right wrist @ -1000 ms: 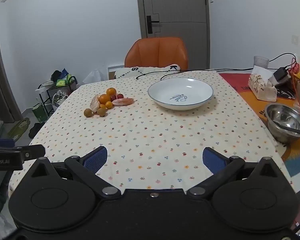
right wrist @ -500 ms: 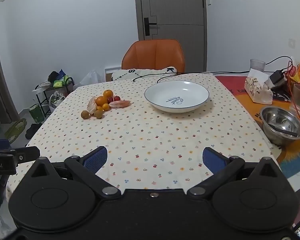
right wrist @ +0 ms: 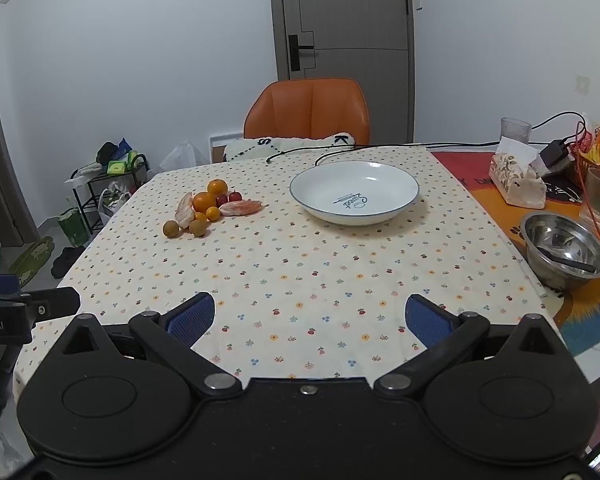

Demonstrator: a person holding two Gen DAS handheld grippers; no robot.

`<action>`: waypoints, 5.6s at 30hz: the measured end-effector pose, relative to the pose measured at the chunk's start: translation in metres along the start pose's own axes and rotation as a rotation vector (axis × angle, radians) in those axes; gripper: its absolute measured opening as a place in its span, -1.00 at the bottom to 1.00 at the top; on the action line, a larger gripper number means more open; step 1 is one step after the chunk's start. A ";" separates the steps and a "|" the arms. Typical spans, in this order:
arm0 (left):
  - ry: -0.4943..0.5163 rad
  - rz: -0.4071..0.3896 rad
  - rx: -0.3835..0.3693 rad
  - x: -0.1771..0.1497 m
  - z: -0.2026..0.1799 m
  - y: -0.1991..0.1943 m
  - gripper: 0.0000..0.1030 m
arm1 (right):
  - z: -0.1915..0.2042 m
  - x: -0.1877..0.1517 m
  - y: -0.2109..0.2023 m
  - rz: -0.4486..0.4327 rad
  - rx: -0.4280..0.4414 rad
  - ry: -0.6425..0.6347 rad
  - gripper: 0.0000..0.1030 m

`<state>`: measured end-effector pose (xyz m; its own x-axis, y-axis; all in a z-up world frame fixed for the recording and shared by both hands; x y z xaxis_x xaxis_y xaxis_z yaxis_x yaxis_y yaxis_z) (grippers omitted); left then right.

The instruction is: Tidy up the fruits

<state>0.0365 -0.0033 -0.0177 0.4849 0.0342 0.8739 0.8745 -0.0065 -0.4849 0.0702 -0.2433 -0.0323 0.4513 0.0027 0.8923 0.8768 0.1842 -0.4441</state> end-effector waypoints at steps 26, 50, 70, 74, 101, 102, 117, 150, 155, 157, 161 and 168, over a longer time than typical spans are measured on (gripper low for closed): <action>0.001 -0.015 0.002 0.001 0.004 -0.004 1.00 | 0.000 0.001 -0.001 -0.013 -0.021 -0.022 1.00; 0.000 -0.013 -0.002 0.001 0.006 -0.004 1.00 | 0.001 0.002 -0.002 -0.017 -0.017 -0.027 1.00; 0.019 0.011 -0.017 0.015 0.009 0.050 1.00 | -0.002 0.004 0.045 0.002 0.008 -0.026 1.00; 0.022 0.018 -0.030 0.018 0.006 0.065 1.00 | -0.002 0.008 0.056 0.000 0.027 -0.019 1.00; -0.143 0.007 -0.037 0.042 0.050 0.148 0.52 | 0.033 0.030 0.151 0.069 0.260 0.003 0.70; -0.148 0.012 -0.036 0.043 0.053 0.152 0.45 | 0.037 0.032 0.154 0.066 0.268 -0.003 0.68; -0.186 0.079 -0.055 0.044 0.077 0.221 -0.05 | 0.073 0.031 0.226 0.168 0.358 -0.001 0.04; -0.206 0.109 -0.160 0.046 0.076 0.248 -0.52 | 0.101 0.032 0.256 0.183 0.432 -0.022 -0.57; -0.189 0.090 -0.161 0.049 0.057 0.229 -0.52 | 0.079 0.035 0.235 0.154 0.414 -0.004 -0.57; -0.184 0.080 -0.169 0.050 0.049 0.221 -0.52 | 0.070 0.035 0.226 0.146 0.398 0.006 -0.57; -0.178 0.071 -0.197 0.052 0.031 0.208 -0.52 | 0.047 0.035 0.209 0.129 0.372 0.032 -0.57; -0.167 0.039 -0.231 0.057 0.001 0.192 -0.52 | 0.014 0.038 0.185 0.086 0.328 0.060 -0.57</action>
<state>0.2321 -0.0013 -0.0605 0.5267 0.1930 0.8278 0.8436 -0.2379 -0.4813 0.2475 -0.1956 -0.0794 0.5392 -0.0242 0.8418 0.7393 0.4924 -0.4594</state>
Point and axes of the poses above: each gripper's, at about its wrist camera, not at the fingertips, and y roughly the way its jaws point, z to its left, x to its top, the point moved 5 cm from there along y, roughly the way its jaws point, and after that the axes turned 7 degrees about -z, right-handed, at the moved point
